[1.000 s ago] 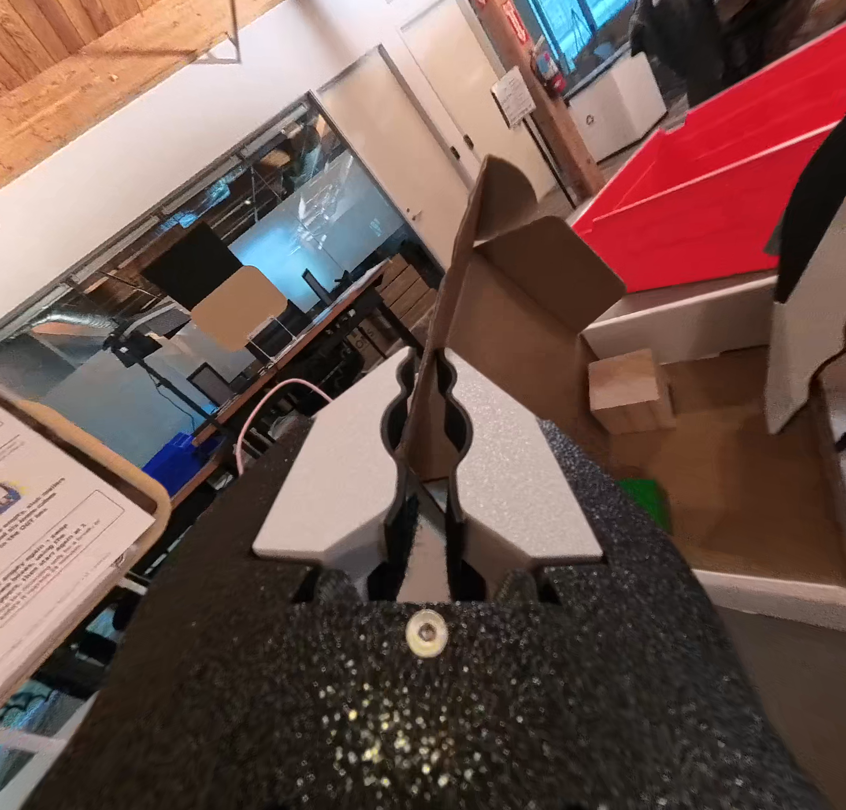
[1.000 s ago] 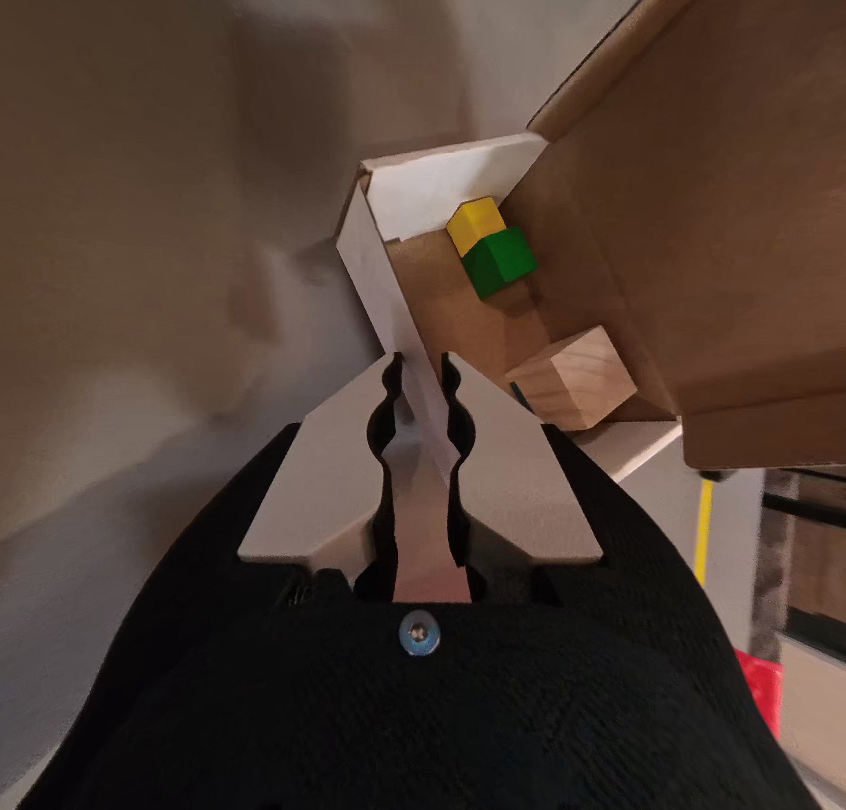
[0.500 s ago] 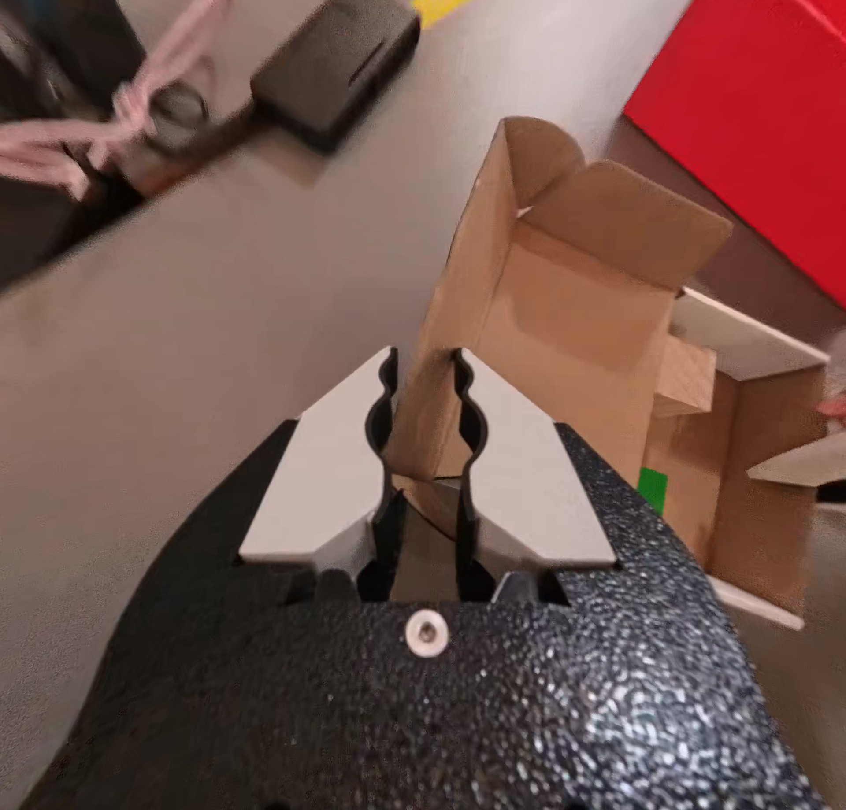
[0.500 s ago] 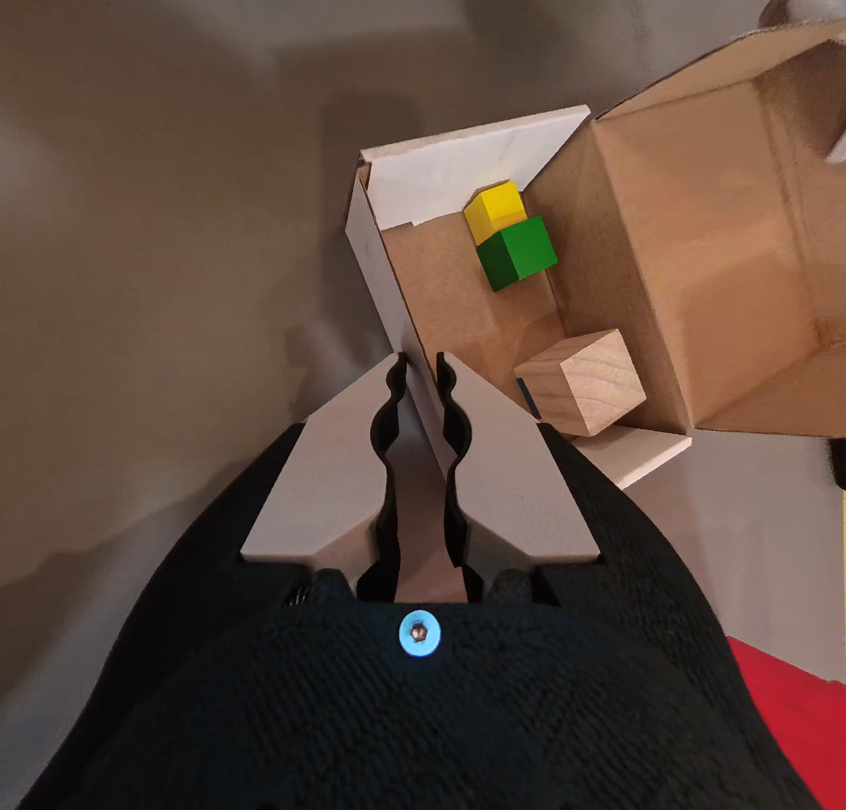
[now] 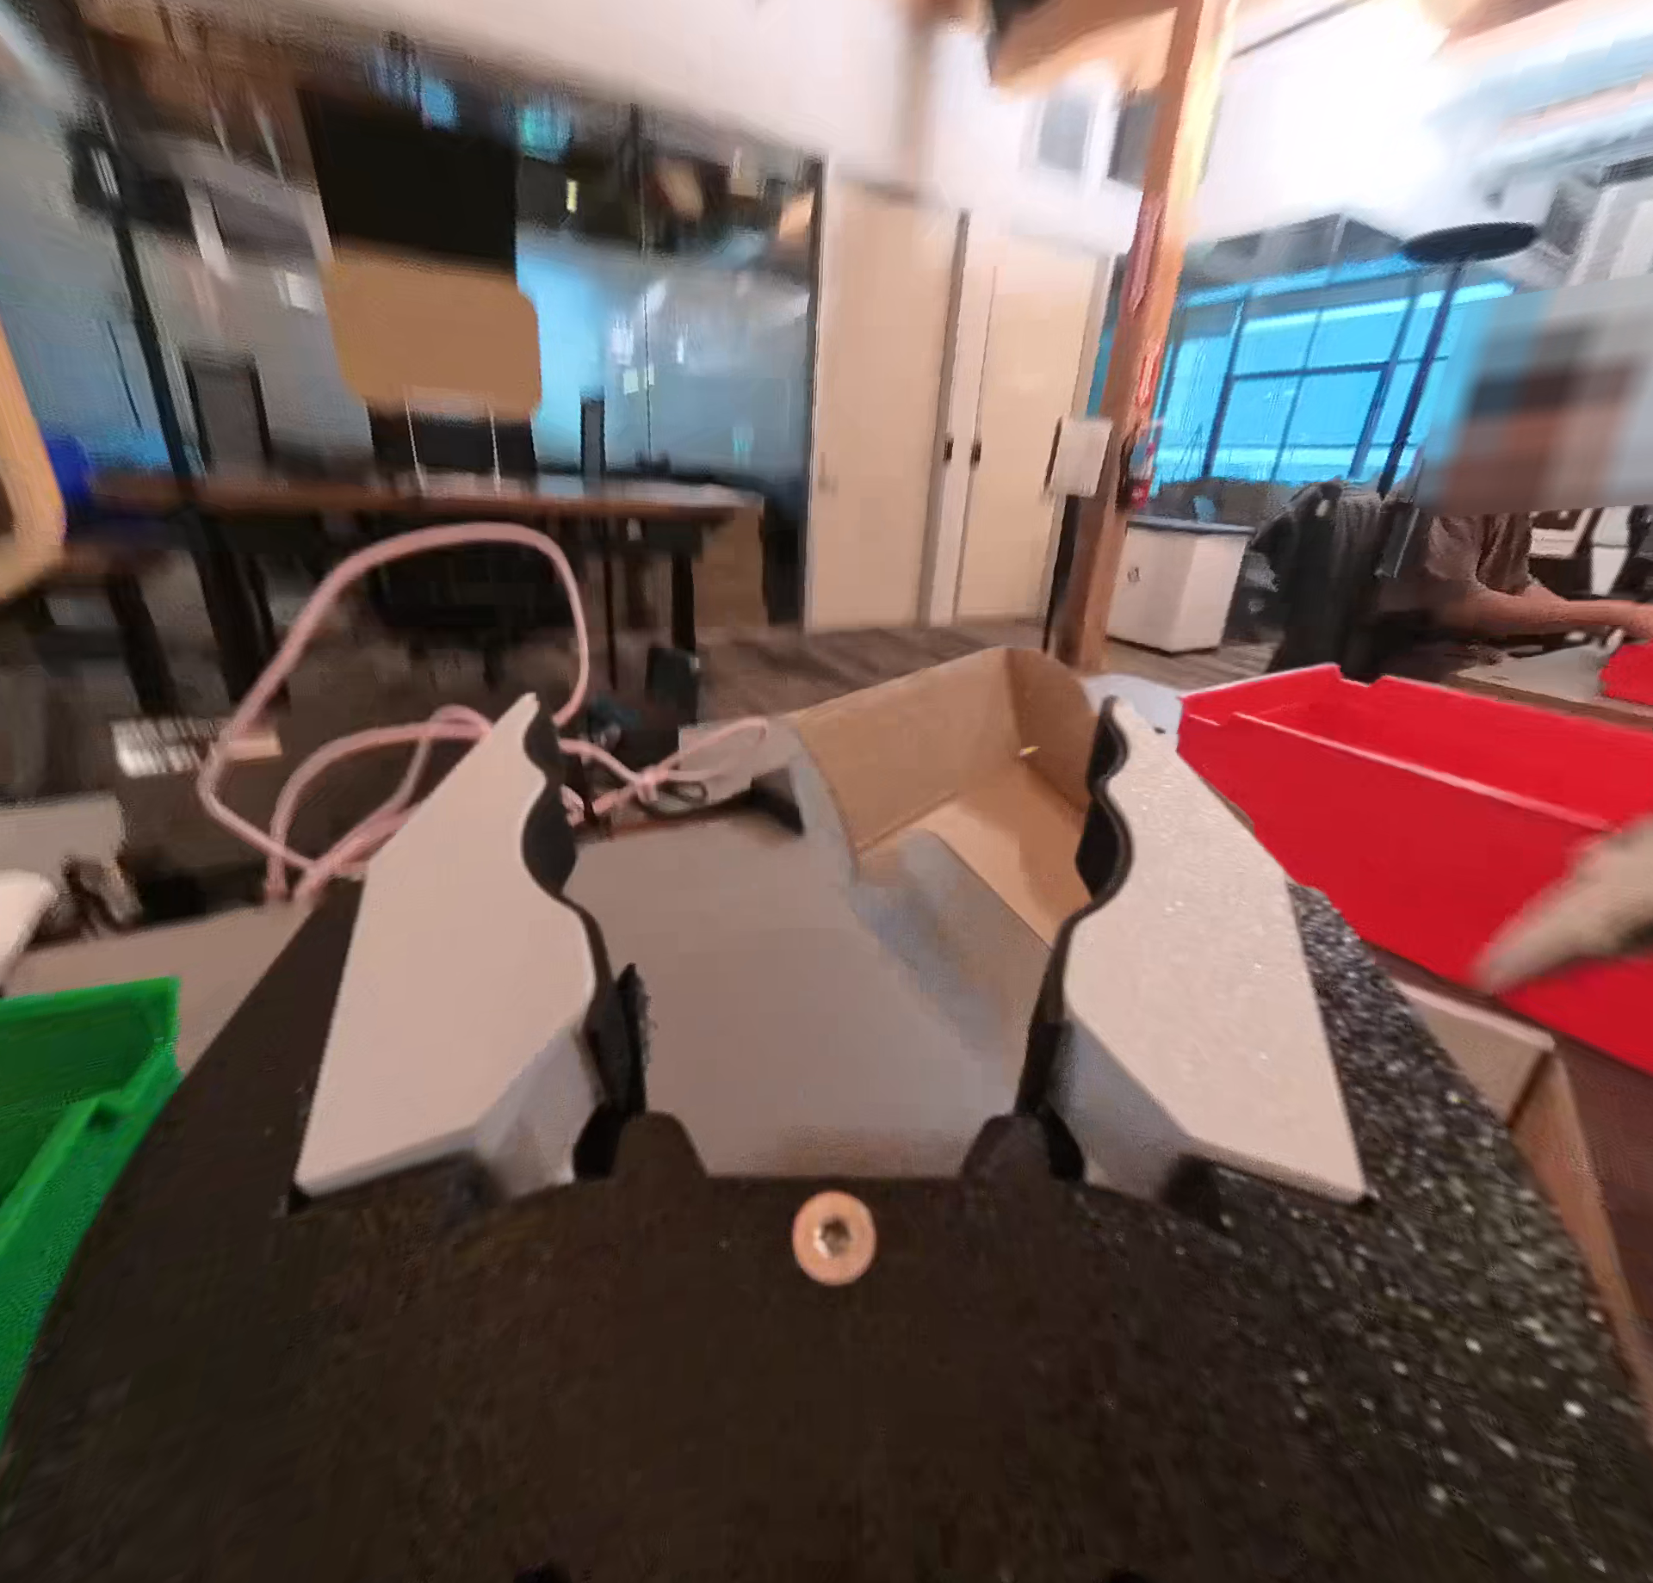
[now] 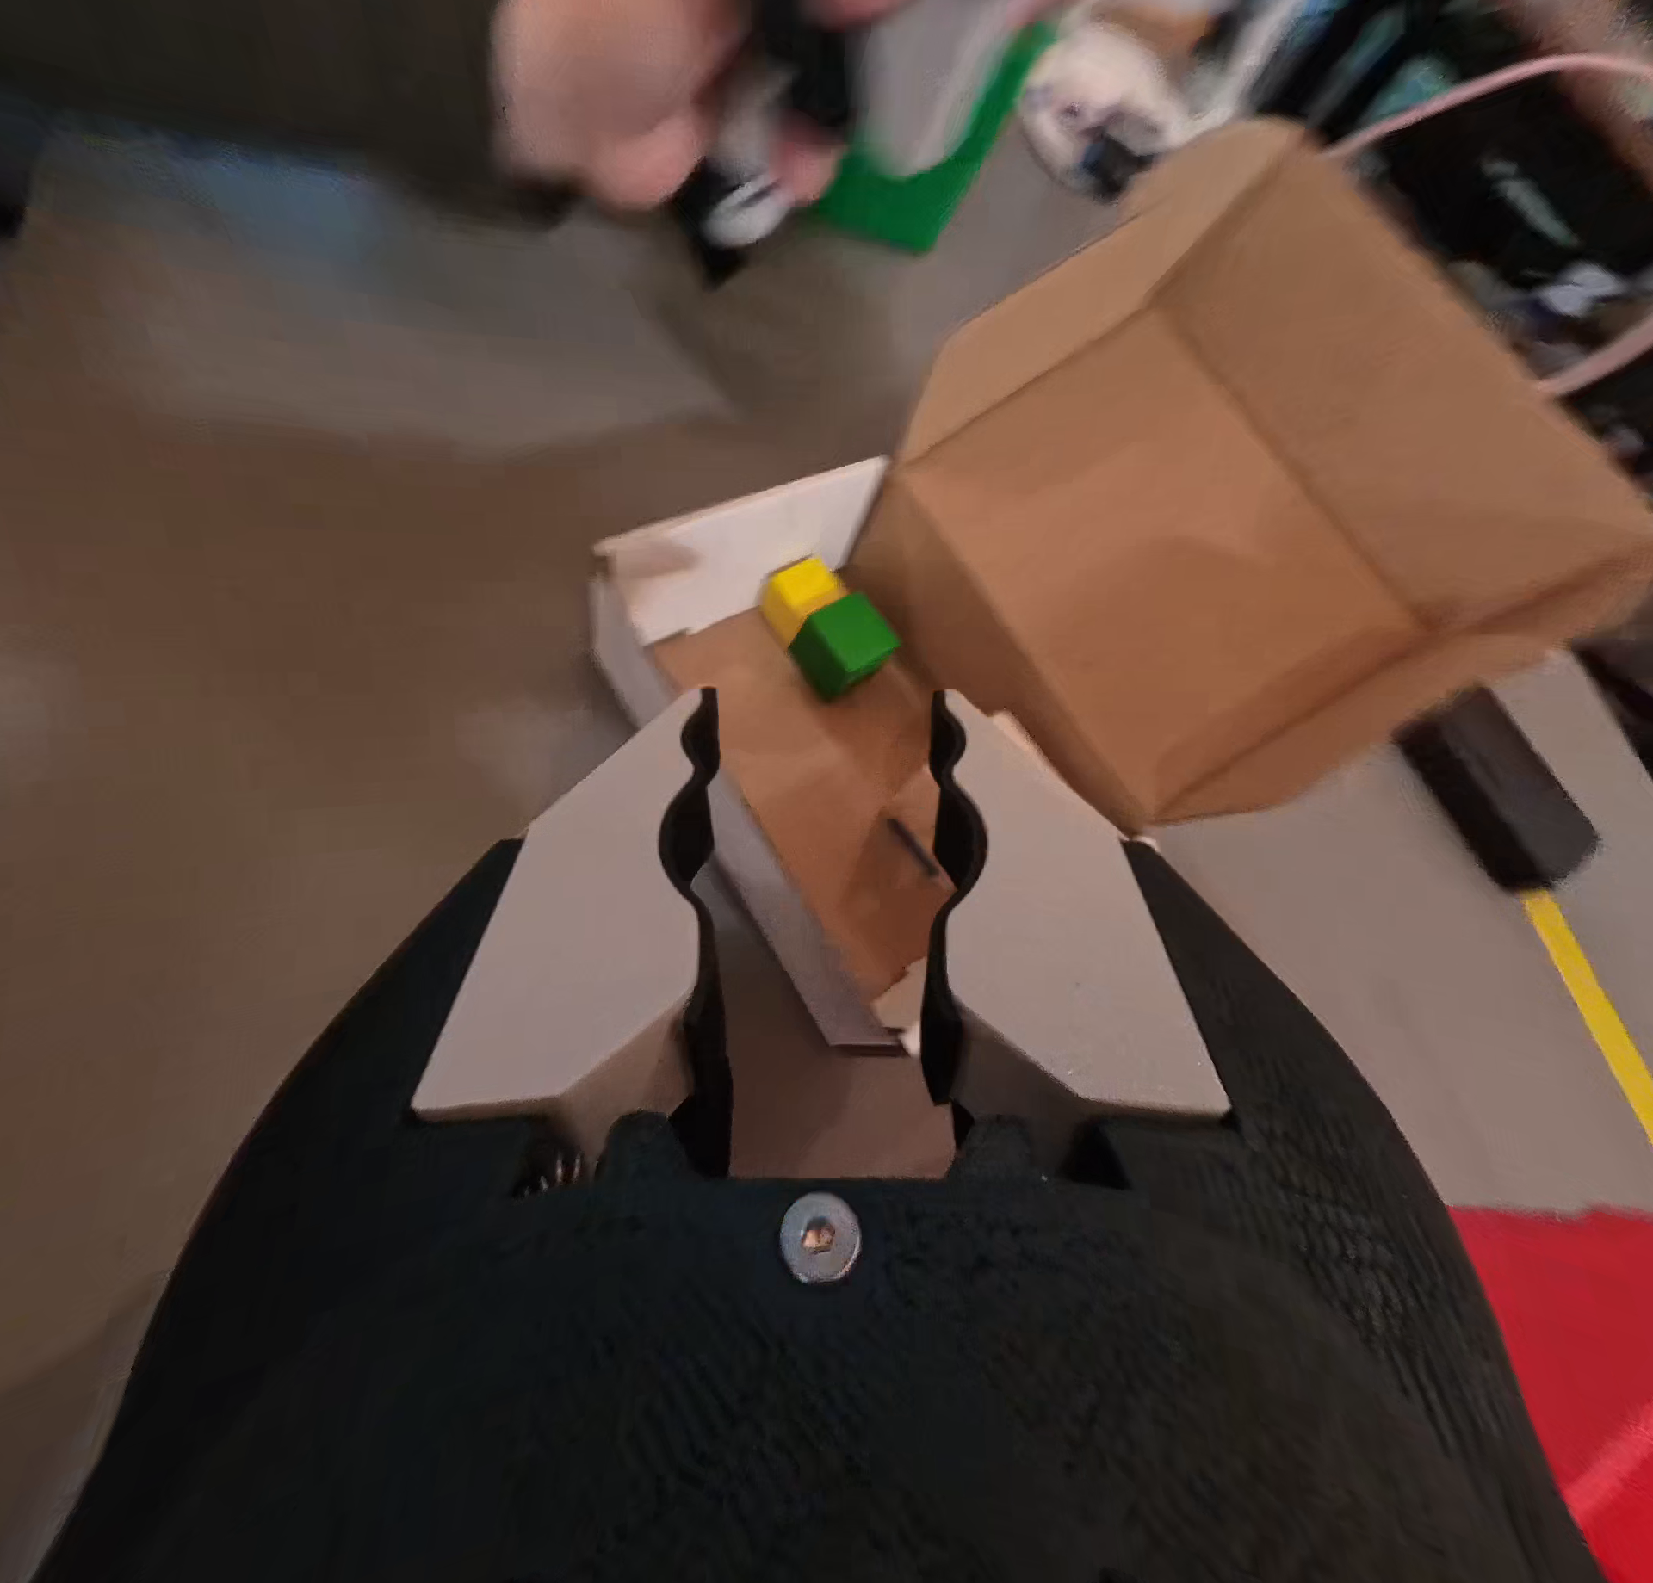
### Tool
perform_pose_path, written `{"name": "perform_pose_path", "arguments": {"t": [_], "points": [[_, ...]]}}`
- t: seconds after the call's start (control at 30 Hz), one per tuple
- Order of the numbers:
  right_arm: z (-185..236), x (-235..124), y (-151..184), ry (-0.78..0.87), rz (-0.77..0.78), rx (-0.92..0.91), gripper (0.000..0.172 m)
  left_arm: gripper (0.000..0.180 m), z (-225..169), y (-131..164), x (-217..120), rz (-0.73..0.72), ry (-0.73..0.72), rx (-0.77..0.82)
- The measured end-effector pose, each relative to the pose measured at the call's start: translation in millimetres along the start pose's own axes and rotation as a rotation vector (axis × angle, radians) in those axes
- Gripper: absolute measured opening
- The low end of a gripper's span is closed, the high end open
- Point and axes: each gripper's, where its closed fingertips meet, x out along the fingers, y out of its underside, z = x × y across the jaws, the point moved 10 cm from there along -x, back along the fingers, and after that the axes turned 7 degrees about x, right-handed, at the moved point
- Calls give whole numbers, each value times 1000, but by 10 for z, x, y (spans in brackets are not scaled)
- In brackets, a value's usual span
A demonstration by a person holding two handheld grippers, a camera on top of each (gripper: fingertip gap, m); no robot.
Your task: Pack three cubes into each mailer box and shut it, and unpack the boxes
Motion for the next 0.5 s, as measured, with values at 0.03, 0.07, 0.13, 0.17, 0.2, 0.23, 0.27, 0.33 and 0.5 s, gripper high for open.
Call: {"name": "perform_pose_path", "arguments": {"t": [0.03,0.07,0.13,0.17,0.2,0.23,0.27,0.33,0.5], "points": [[-86,-33,-21,75,-31,75,46,112,-109,27,-127,-56,8,74],[-167,-43,-26,134,-41,164,47,110,-201,62,-231,-97,17,144],[-259,25,4,183,-8,331,49,108,-335,147,-365,-152,22,232],[-269,93,21,188,26,374,53,106,-387,167,-393,-169,37,255],[-269,166,34,211,72,395,54,106,-430,166,-397,-176,62,279],[-271,231,40,263,128,404,57,106,-455,161,-396,-186,73,300],[-269,280,34,314,179,407,58,104,-467,169,-398,-200,78,313],[-278,341,3,402,227,464,63,102,-480,216,-392,-195,108,322],[-313,502,-17,403,364,541,59,101,-453,220,-379,-212,146,284]]}}
